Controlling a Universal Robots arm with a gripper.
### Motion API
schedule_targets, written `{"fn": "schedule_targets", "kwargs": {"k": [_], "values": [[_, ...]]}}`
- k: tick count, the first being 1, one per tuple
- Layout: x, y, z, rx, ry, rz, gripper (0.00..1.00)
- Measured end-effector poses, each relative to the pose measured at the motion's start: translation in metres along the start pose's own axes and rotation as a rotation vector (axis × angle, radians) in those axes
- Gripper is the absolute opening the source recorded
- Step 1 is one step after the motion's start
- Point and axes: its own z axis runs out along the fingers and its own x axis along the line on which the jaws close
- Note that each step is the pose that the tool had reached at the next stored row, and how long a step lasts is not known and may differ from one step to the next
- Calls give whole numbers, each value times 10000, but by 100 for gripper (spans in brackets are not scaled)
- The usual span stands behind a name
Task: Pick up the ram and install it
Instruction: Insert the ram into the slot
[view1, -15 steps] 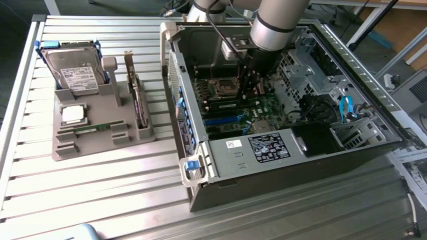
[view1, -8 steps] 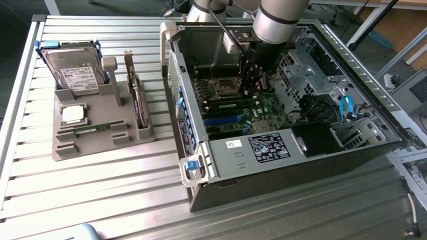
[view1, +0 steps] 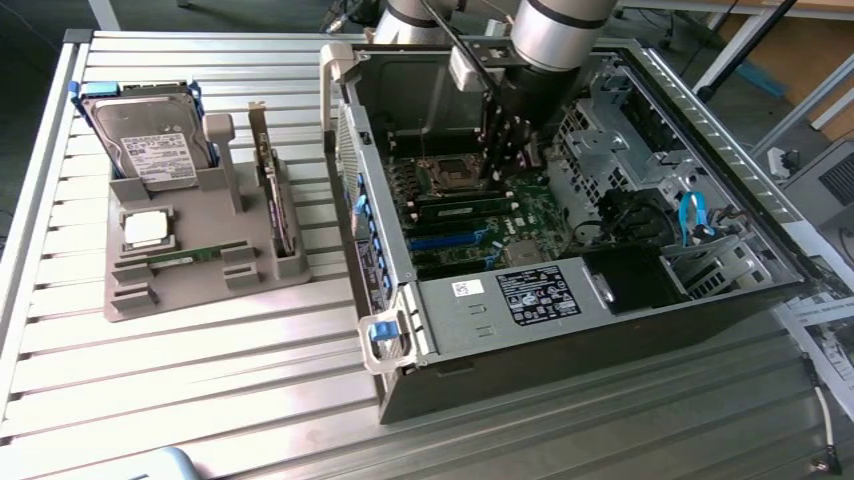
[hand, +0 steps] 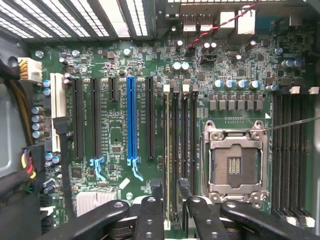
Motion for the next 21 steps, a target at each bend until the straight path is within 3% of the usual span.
{"fn": "schedule_targets", "kwargs": {"k": [9, 21], "values": [[-11, 4, -244, 1, 140, 2, 25], [-23, 8, -462, 4, 321, 5, 25]]}}
